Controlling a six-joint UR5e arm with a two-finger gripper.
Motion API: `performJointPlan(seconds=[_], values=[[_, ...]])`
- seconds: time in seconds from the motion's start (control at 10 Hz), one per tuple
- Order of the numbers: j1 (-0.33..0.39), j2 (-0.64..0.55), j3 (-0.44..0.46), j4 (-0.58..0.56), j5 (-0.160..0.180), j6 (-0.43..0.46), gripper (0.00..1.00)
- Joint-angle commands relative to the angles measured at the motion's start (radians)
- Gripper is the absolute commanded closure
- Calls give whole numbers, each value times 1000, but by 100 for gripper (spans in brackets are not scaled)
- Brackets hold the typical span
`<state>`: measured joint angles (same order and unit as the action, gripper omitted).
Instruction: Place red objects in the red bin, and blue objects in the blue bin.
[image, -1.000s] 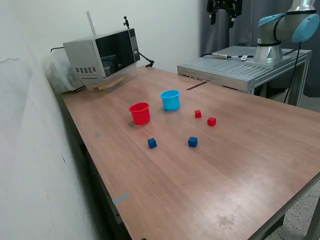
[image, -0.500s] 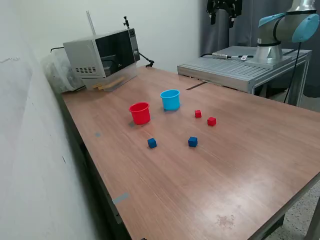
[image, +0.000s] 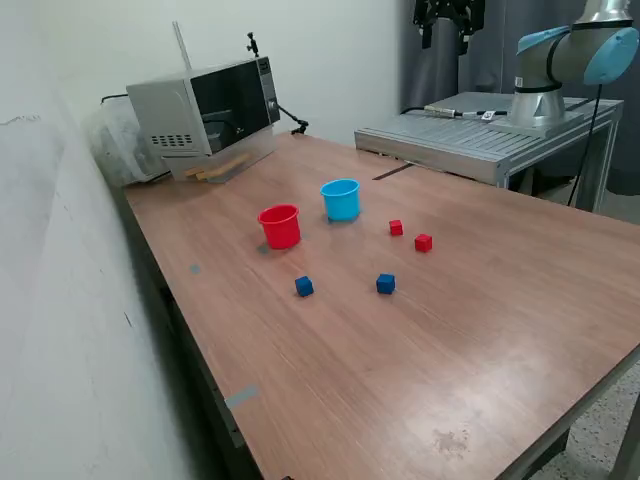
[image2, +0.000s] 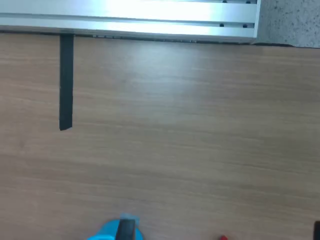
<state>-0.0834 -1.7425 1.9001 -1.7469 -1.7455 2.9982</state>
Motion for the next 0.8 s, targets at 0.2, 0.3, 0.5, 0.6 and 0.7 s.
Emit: performJointPlan(seconds=[0.2,0.3,0.5,0.6,0.7], values=[[42,7,-6,-63,129,-4,0],[43,26,-4,-223,250,-5,0],[63,124,-42,-313,274,-7,0],[74,180,-59,-322,279,-5,0],[114,229,-55,-376,278,-5,0]])
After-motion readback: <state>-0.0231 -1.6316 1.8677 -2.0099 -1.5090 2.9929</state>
